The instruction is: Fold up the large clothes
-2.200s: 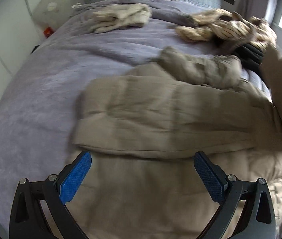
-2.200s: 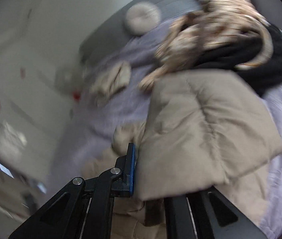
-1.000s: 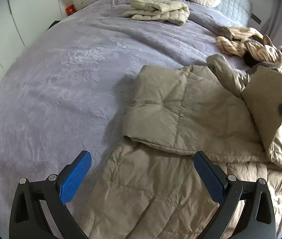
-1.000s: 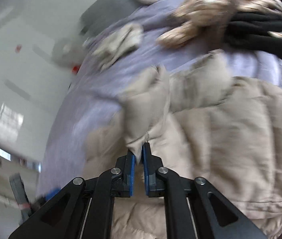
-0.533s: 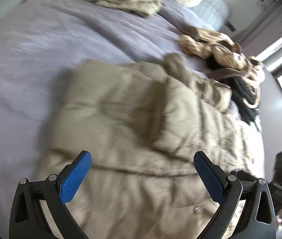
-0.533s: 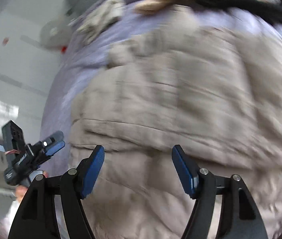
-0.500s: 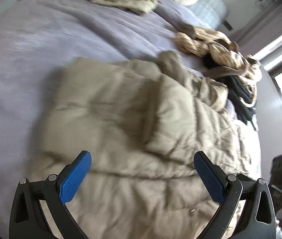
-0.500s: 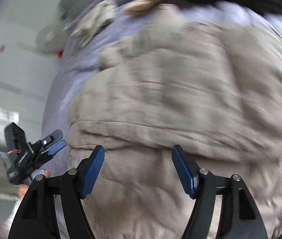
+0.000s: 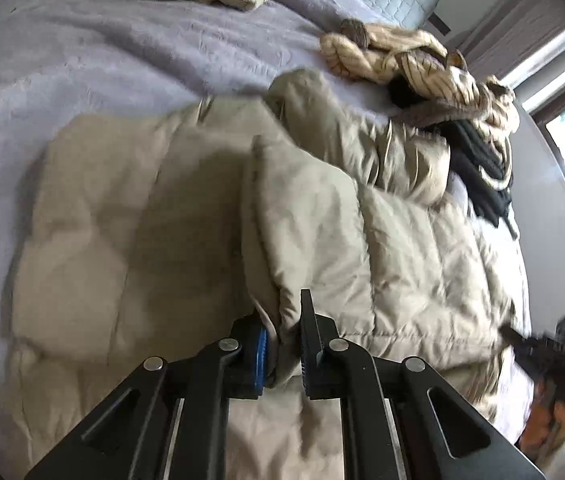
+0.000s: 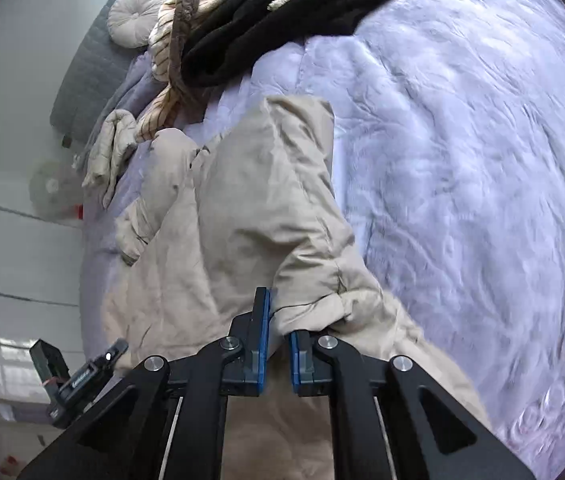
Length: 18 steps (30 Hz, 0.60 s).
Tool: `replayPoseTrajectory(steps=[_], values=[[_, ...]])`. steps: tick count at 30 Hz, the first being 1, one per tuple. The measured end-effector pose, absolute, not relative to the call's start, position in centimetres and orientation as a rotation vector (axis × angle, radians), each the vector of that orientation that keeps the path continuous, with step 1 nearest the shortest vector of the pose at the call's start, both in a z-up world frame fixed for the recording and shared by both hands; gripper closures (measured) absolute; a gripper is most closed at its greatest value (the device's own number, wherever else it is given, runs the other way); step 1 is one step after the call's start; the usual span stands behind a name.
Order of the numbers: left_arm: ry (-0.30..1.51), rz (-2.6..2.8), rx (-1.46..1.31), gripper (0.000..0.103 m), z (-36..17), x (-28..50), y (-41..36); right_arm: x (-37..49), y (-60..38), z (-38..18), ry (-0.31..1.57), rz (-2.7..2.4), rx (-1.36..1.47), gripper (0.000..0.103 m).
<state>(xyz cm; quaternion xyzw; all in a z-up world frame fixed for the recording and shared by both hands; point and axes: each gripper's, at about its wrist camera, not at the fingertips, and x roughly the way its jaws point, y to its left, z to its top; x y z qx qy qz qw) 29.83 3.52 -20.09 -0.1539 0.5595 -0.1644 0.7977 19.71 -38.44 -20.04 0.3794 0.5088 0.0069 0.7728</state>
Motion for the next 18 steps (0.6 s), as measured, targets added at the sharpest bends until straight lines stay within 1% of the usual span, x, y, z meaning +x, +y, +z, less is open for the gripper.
replayPoseTrajectory(steps=[3,5,9,11,12,14,15,16,18], values=[[1.231,-0.340,-0.277,0.088,-21.4,28.9,3.6,20.8,-38.1,-22.6,1.153,0.016,0.774,0.093],[1.231,-0.342,-0.289,0.088,-21.1,28.8,4.0,20.6,-38.4,-23.5,1.159,0.010,0.792,0.093],[1.186,-0.271,-0.213,0.088,-18.9,28.2,5.6,20.1,-38.7,-23.3,1.147,0.016,0.807,0.093],[1.172,-0.224,-0.166,0.088,-17.9,28.1,6.5,20.2,-38.5,-22.6,1.161,0.020,0.780,0.092],[1.166,-0.221,-0.165,0.088,-17.4,28.0,7.0,19.4,-38.7,-21.9,1.167,0.027,0.756,0.089],[1.147,-0.235,-0.170,0.088,-16.3,28.0,7.1,17.6,-38.8,-20.3,1.162,0.056,0.716,0.072],[1.142,-0.241,-0.167,0.088,-16.1,28.0,6.9,17.1,-38.5,-19.3,1.145,0.081,0.704,0.048],[1.138,-0.253,-0.162,0.088,-15.8,28.1,6.4,16.7,-38.3,-18.5,1.125,0.103,0.694,0.032],[1.144,-0.288,-0.149,0.088,-15.9,28.4,4.6,16.2,-38.0,-16.1,1.047,0.125,0.627,0.031]])
